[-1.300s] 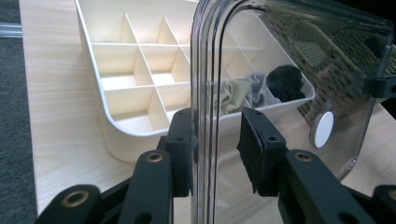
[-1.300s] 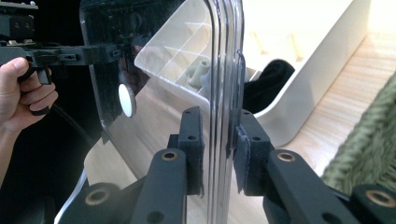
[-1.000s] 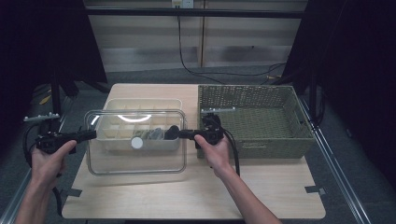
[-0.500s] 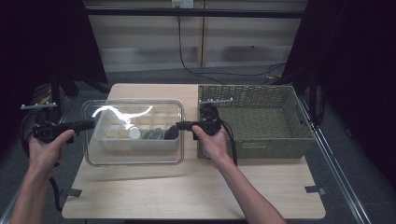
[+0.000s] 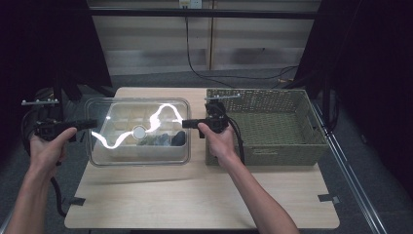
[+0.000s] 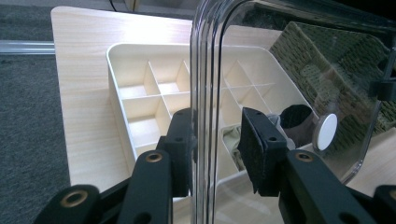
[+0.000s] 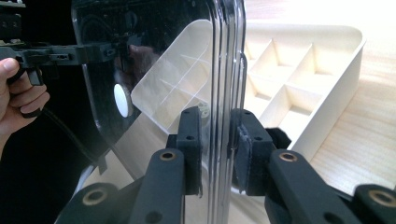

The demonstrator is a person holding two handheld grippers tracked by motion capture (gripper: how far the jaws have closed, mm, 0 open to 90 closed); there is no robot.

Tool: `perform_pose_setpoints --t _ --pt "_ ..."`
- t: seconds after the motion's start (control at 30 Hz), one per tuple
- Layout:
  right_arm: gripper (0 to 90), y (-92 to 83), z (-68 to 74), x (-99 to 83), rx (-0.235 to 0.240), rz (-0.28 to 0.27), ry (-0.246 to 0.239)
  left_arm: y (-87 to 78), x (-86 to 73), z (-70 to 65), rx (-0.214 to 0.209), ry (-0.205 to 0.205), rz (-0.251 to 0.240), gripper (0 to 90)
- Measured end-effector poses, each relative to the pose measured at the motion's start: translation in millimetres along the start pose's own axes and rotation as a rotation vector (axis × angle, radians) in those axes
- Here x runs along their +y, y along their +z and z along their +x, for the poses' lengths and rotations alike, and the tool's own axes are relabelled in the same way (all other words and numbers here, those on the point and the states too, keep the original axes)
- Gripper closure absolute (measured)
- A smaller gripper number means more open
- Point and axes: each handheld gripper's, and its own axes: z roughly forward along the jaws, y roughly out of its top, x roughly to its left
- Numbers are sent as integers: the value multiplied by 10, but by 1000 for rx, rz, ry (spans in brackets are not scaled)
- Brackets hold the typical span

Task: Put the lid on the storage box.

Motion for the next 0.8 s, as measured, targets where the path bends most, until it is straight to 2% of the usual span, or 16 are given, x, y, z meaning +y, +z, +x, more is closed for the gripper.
perform_pose_setpoints --t 0.23,0.27,0.43,0.57,0.73,0.77,0.8 --pt "746 -18 -12 110 -1 -16 0 42 75 7 -4 -20 -14 650" --pt "746 -15 -15 119 -1 -16 1 41 89 15 -3 -10 -7 650" --pt "746 16 -28 183 -2 -17 4 54 169 47 2 -13 -10 650" --pt "748 43 -34 227 -3 -18 0 77 210 74 1 -30 -13 648" --pt "750 47 -41 278 -3 -27 5 96 305 78 12 -32 -9 647" --pt "749 49 -36 285 -5 -28 3 95 328 85 18 -12 -2 646" --pt "749 51 -32 292 -9 -26 -2 96 348 84 20 -16 -4 645"
